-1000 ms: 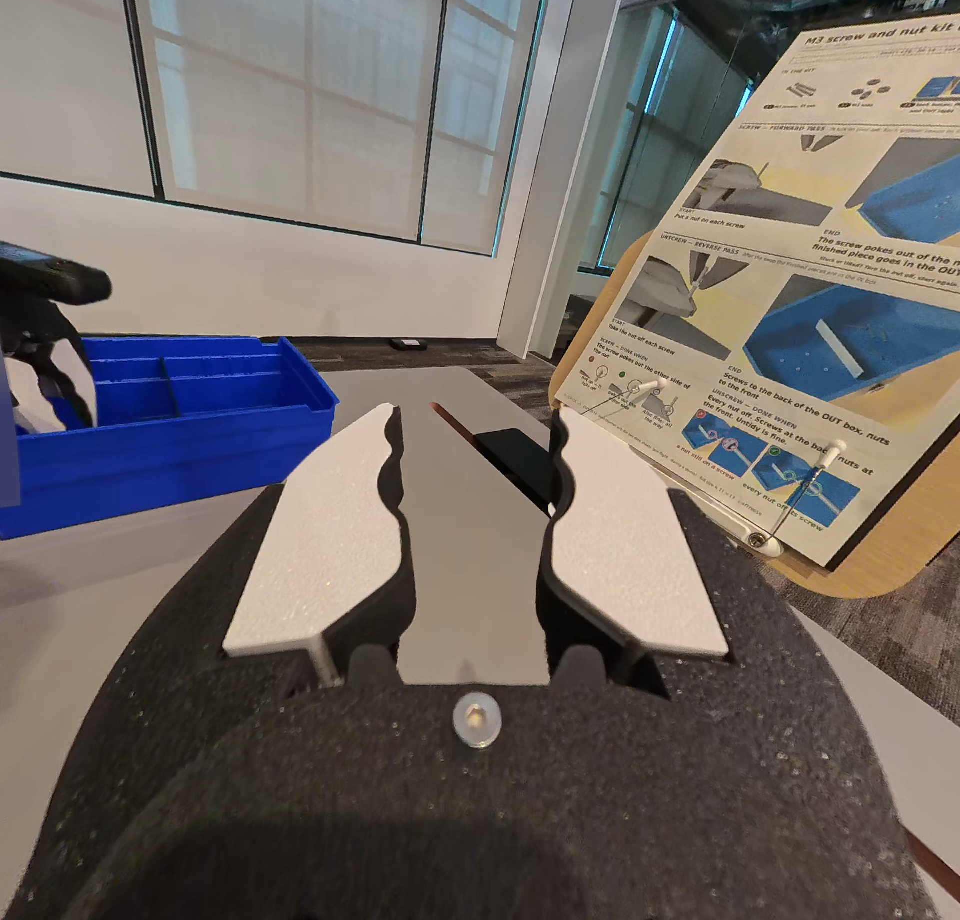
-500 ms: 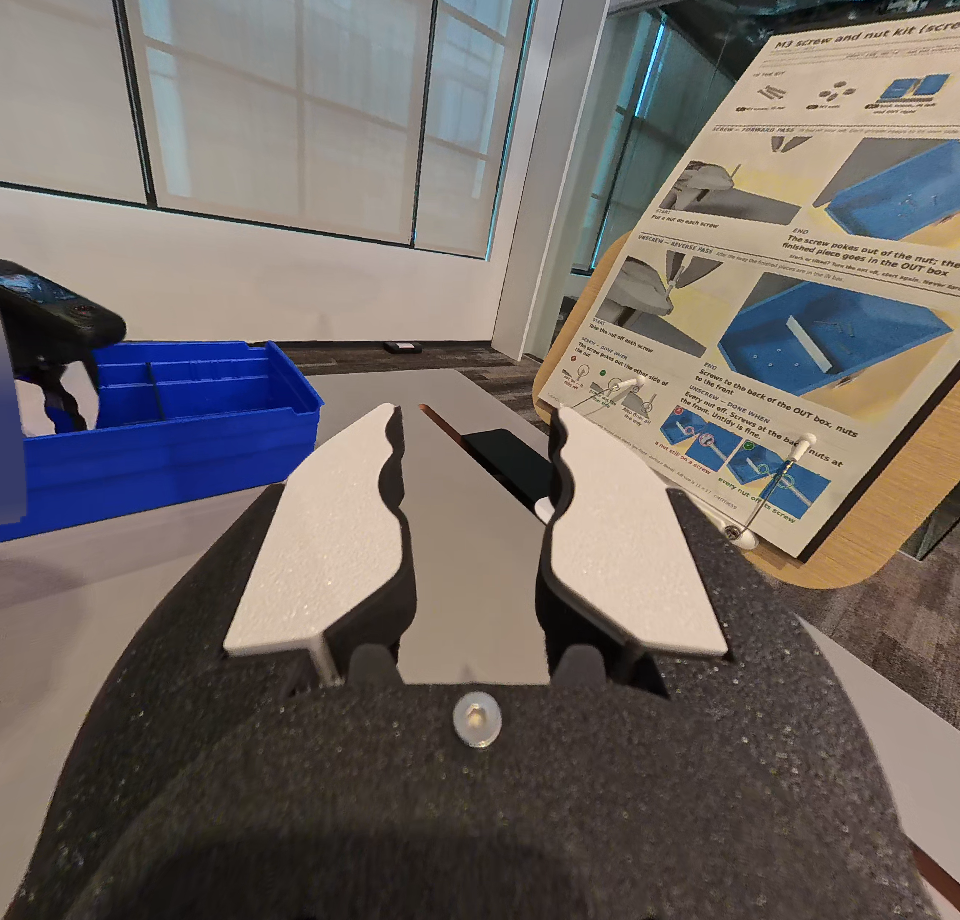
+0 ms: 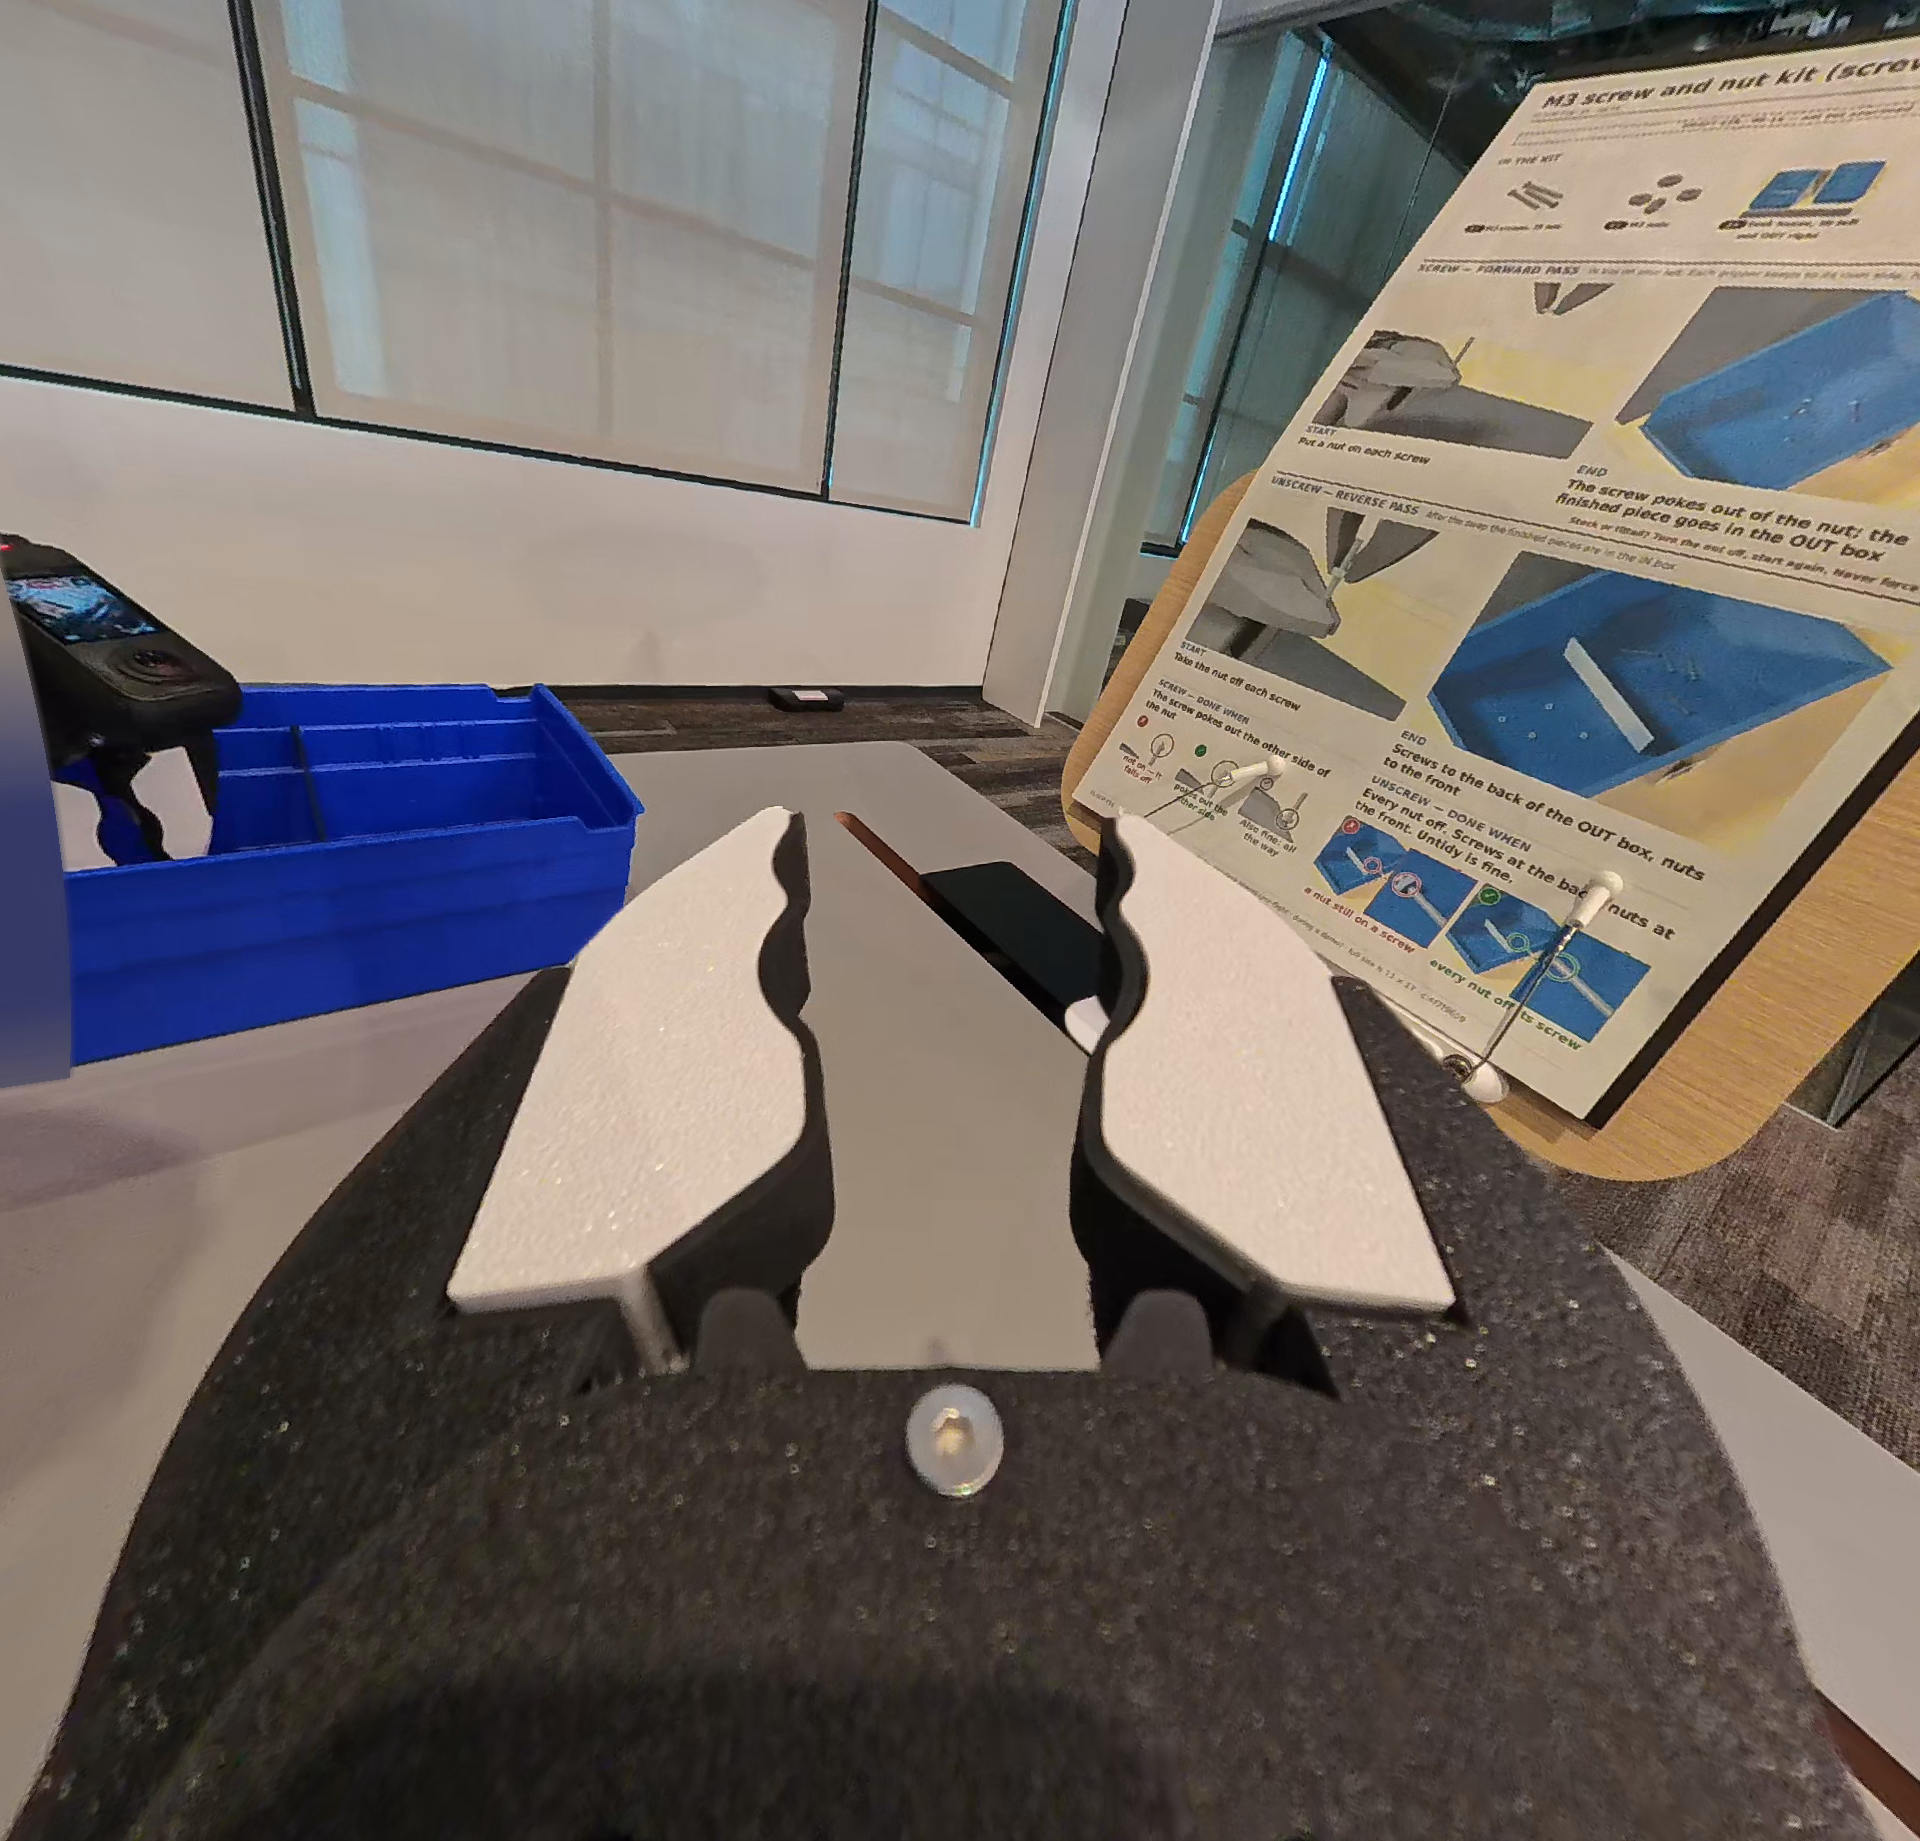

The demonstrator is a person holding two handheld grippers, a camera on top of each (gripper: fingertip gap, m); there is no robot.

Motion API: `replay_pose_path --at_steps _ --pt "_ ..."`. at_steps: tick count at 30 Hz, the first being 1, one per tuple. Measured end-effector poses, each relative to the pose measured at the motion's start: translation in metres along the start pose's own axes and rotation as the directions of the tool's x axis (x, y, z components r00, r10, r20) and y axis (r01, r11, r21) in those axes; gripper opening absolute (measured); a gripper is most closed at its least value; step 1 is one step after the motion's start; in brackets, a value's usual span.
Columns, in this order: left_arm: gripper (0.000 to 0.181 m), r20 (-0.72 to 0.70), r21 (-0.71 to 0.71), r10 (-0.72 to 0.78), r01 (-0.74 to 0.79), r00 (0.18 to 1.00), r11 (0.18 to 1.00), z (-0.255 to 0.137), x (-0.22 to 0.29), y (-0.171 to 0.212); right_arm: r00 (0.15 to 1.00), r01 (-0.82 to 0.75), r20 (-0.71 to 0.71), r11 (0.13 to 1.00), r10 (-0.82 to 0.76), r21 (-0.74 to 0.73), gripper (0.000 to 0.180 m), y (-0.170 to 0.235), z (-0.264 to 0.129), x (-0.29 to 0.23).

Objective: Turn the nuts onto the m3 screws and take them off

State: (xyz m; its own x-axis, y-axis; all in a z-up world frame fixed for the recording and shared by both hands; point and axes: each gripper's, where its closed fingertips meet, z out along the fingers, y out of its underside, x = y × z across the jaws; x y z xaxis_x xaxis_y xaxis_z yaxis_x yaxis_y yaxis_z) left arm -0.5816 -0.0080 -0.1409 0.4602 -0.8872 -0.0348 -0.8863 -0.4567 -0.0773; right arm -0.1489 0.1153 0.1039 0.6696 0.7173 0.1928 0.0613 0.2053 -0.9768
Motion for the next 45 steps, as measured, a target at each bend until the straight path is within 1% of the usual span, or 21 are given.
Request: replay_pose_path --at_steps 1,7,9,13,19,22,33,38,43,45 --pt "0.019 0.001 0.004 0.007 -0.007 1.000 1.000 0.000 0.000 -0.001 1.000 0.000 0.001 1.000 0.000 0.000 0.052 0.000 0.000 0.000" --pt "0.017 -0.007 -0.053 0.028 -0.028 1.000 0.998 0.004 0.001 0.006 1.000 -0.002 -0.003 1.000 0.002 0.006 0.053 -0.002 -0.001 0.002" --pt "0.016 0.007 -0.041 0.033 -0.033 0.999 0.999 0.004 -0.001 0.004 1.000 0.000 -0.005 1.000 0.000 0.004 0.053 -0.002 -0.002 0.002" --pt "0.012 -0.024 -0.048 0.015 -0.016 1.000 0.999 0.005 0.001 0.005 1.000 -0.002 -0.008 1.000 0.002 0.009 0.053 -0.003 -0.003 0.004" --pt "0.011 -0.024 -0.049 0.011 -0.013 1.000 0.999 0.005 0.001 0.005 1.000 0.001 -0.013 1.000 -0.001 0.008 0.053 -0.003 -0.003 0.005" --pt "0.006 -0.025 -0.047 0.013 -0.014 1.000 0.999 0.005 0.001 0.004 1.000 -0.001 -0.012 1.000 0.001 0.008 0.053 -0.003 -0.004 0.005" --pt "0.005 -0.022 -0.060 -0.003 0.002 1.000 0.998 0.004 0.001 0.007 1.000 0.006 -0.014 1.000 -0.006 0.004 0.053 -0.002 -0.004 0.005" --pt "0.005 -0.004 -0.018 -0.028 0.028 1.000 0.999 -0.010 -0.001 0.005 1.000 0.011 -0.018 1.000 -0.011 0.003 0.054 -0.004 -0.005 0.006" --pt "0.005 0.033 0.029 -0.040 0.039 0.999 0.999 -0.036 -0.006 -0.003 1.000 0.012 -0.023 1.000 -0.012 0.006 0.054 -0.006 -0.007 0.007" --pt "0.005 0.069 0.039 -0.019 0.016 0.997 0.999 -0.052 -0.009 -0.009 1.000 0.009 -0.027 1.000 -0.008 0.012 0.054 -0.008 -0.009 0.009"
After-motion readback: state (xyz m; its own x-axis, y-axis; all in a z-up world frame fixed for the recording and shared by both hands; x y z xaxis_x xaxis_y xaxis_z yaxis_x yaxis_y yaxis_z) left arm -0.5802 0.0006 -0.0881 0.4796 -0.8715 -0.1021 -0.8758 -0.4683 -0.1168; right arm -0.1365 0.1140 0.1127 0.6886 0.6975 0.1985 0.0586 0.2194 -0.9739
